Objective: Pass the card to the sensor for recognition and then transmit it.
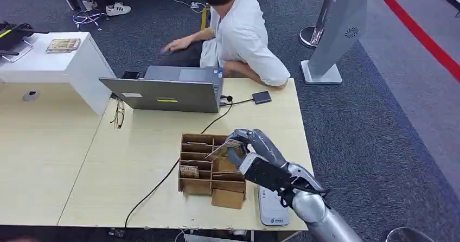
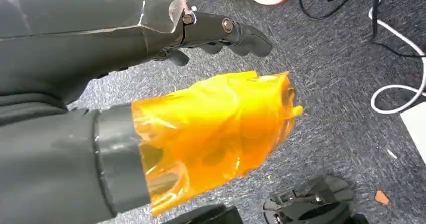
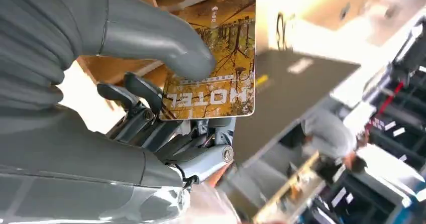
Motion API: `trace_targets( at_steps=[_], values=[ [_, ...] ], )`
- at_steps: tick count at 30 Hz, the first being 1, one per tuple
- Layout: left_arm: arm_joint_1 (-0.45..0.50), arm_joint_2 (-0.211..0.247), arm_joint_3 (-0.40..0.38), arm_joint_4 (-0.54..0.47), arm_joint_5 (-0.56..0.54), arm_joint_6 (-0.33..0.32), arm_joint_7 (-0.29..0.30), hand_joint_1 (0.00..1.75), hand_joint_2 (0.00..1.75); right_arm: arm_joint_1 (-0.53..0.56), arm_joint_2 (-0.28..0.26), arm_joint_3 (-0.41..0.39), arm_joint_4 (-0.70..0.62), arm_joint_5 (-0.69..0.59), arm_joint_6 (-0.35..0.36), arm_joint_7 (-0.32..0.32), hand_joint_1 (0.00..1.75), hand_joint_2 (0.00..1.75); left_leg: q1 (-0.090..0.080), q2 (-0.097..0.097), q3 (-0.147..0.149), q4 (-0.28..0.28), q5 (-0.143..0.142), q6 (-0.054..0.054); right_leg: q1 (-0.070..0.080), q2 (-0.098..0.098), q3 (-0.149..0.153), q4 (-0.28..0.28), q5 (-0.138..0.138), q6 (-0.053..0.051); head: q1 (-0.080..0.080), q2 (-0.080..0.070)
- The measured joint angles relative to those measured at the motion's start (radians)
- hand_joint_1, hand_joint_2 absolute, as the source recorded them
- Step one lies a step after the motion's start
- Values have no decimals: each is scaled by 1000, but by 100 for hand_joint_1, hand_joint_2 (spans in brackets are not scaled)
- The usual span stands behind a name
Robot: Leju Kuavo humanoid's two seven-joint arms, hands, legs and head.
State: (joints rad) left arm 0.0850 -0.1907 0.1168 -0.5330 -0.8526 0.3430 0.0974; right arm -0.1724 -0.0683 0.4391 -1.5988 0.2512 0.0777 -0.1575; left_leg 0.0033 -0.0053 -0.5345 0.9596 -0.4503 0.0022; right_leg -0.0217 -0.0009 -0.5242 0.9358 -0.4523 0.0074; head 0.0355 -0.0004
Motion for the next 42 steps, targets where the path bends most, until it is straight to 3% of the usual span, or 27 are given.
trace_targets(
  at_steps=[9,17,28,35,42],
  values=[
    [-24,10,-16,52,33,30,-38,0,0,34,-47,-37,36,-268,180,-3,175,175,0,0,0,0,0,0,0,0,0,0,0,0,0,0],
    [-42,22,-43,103,63,53,-63,0,0,71,-109,-54,59,-379,263,-3,175,175,0,0,0,0,0,0,0,0,0,0,0,0,0,0],
    [-60,38,-92,152,96,70,-81,0,0,123,-192,-59,102,-429,348,-2,175,175,0,0,0,0,0,0,0,0,0,0,0,0,0,0],
    [-61,39,-95,152,96,71,-82,0,0,125,-195,-59,105,-428,351,-2,175,175,0,0,0,0,0,0,0,0,0,0,0,0,0,0],
    [-72,52,-131,176,113,81,-98,0,0,145,-254,-57,162,-424,385,-23,175,175,0,0,0,0,0,0,0,0,0,0,0,0,0,0]
  ],
)
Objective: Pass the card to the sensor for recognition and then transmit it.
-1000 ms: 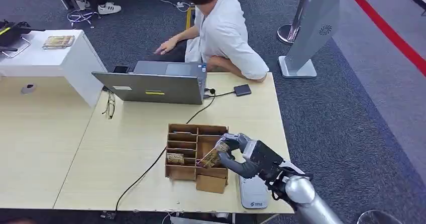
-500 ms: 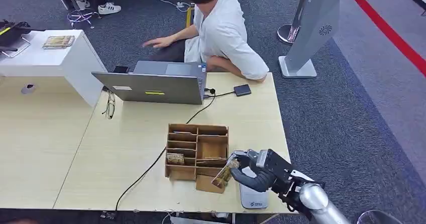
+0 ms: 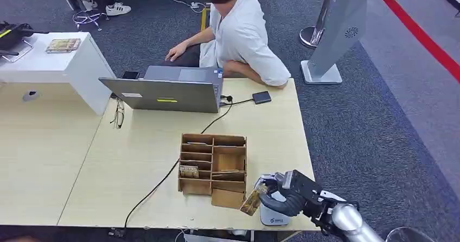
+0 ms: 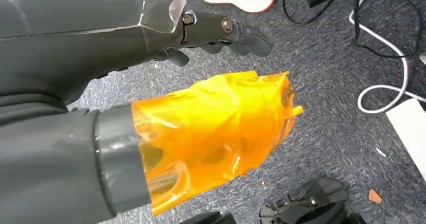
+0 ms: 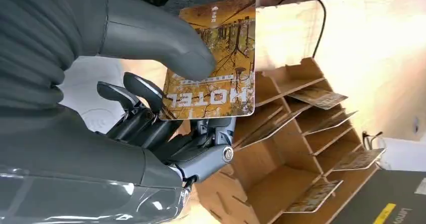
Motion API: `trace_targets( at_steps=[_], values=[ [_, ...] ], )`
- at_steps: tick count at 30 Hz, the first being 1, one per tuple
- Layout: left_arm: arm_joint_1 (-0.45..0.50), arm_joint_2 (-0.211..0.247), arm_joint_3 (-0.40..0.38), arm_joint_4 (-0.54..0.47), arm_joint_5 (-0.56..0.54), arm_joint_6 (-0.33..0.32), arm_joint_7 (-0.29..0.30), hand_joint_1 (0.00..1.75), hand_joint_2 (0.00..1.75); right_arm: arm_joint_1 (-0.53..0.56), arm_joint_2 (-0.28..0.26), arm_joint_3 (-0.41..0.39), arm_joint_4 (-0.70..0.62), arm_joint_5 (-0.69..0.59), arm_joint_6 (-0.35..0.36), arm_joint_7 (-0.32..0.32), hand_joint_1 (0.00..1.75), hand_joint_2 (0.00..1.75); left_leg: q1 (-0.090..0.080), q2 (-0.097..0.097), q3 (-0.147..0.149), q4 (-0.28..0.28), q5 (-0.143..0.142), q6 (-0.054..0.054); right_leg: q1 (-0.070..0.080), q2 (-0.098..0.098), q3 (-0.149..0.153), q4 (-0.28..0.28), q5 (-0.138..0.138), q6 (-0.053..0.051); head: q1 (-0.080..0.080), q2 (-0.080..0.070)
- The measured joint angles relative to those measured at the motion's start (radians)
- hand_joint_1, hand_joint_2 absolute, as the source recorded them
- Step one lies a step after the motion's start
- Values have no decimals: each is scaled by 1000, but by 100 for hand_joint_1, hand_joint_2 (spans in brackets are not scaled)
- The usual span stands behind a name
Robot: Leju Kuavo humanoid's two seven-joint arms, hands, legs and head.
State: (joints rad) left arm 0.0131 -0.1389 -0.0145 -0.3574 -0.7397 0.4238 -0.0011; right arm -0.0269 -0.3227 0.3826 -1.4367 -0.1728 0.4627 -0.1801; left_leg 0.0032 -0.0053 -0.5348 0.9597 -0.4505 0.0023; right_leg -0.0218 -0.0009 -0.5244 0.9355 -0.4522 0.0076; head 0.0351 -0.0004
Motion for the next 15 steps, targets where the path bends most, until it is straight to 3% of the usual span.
trace_targets(
  at_steps=[15],
  values=[
    [-2,13,-54,16,64,18,-14,0,0,-1,-41,8,57,49,-19,10,175,175,0,0,0,0,0,0,0,0,0,0,0,0,0,0]
  ],
)
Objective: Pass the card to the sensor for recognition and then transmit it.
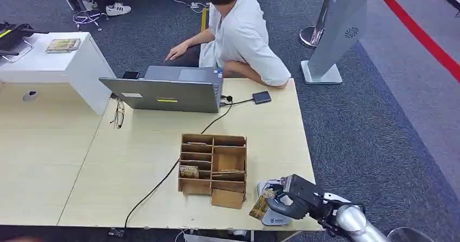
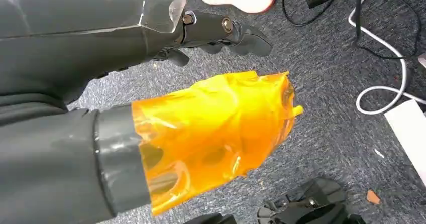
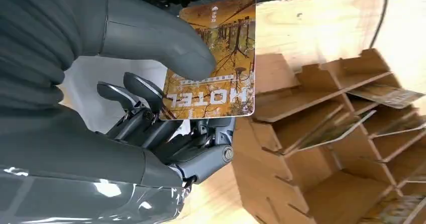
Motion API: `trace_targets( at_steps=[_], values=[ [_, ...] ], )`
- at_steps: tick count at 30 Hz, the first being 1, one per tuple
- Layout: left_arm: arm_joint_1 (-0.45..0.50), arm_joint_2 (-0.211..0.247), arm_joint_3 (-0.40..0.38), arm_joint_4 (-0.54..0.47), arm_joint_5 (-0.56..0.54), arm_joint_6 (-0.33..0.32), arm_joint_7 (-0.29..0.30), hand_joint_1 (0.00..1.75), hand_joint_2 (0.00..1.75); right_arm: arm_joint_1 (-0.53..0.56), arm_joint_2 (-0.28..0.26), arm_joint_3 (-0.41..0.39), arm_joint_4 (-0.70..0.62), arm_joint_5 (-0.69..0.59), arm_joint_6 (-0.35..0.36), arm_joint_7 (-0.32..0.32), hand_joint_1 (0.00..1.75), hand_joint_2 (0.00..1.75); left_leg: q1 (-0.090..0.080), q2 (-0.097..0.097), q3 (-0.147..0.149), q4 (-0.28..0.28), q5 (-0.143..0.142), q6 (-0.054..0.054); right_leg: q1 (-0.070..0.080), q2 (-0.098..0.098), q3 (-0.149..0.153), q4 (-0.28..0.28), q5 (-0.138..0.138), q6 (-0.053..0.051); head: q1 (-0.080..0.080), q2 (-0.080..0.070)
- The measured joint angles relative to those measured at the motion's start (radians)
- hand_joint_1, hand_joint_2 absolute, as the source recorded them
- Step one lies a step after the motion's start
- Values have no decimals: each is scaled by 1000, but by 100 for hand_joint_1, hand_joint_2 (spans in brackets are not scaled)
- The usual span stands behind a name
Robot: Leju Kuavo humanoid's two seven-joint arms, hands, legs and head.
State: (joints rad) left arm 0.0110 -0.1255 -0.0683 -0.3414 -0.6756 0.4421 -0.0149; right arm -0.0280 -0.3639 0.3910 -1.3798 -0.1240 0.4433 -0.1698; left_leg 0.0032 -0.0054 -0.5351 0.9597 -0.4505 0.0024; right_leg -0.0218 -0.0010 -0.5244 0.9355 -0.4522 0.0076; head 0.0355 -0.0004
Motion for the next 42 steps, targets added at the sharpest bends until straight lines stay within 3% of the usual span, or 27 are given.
trace_targets(
  at_steps=[42],
  values=[
    [1,19,-122,13,123,25,13,0,0,-45,-18,17,53,113,-92,41,175,175,0,0,0,0,0,0,0,0,0,0,0,0,0,0]
  ],
)
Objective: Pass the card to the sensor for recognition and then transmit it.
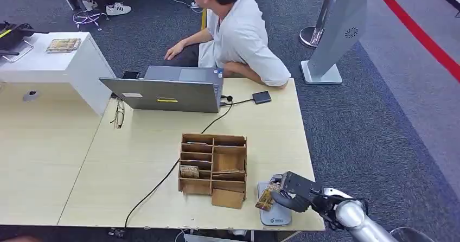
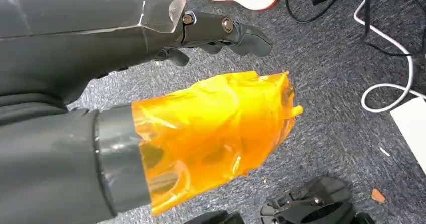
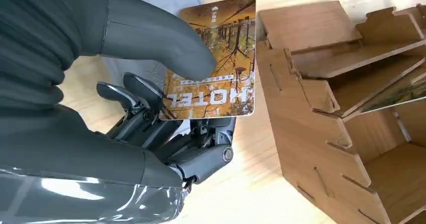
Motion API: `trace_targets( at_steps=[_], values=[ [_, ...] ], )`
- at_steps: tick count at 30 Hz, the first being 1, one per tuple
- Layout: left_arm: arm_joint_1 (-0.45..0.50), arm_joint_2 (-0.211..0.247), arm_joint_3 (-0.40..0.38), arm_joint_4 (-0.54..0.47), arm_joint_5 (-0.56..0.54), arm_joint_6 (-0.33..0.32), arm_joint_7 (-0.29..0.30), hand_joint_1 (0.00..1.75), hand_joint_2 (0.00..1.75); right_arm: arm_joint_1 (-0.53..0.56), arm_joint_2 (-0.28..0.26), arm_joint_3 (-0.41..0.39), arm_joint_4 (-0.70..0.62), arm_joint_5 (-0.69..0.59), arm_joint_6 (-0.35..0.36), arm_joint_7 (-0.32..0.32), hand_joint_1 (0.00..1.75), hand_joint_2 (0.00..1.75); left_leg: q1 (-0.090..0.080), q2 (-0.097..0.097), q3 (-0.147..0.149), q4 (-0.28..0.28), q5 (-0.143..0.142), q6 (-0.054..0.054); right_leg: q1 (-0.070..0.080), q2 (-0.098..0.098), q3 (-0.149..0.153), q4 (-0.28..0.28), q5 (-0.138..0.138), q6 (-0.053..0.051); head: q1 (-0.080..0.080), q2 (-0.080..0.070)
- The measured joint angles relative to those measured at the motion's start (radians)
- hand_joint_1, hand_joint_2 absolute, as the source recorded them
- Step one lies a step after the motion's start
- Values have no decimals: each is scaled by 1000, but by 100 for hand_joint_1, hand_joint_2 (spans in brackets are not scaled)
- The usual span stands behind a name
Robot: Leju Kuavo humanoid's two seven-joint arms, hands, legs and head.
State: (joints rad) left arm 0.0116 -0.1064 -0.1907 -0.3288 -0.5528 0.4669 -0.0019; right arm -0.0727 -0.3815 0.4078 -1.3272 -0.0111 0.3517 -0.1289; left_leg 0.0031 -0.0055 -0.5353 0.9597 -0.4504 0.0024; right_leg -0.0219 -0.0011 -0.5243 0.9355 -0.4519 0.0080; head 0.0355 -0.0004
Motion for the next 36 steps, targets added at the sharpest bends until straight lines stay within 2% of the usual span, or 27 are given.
trace_targets(
  at_steps=[12,36],
  values=[
    [0,1,-34,0,24,5,11,0,0,-13,-14,20,7,45,-2,-6,175,175,0,0,0,0,0,0,0,0,0,0,0,0,0,0],
    [1,8,-94,0,69,14,45,0,0,-56,-18,75,24,177,-74,36,175,175,0,0,1,0,0,0,0,0,1,0,1,1,0,0]
  ],
)
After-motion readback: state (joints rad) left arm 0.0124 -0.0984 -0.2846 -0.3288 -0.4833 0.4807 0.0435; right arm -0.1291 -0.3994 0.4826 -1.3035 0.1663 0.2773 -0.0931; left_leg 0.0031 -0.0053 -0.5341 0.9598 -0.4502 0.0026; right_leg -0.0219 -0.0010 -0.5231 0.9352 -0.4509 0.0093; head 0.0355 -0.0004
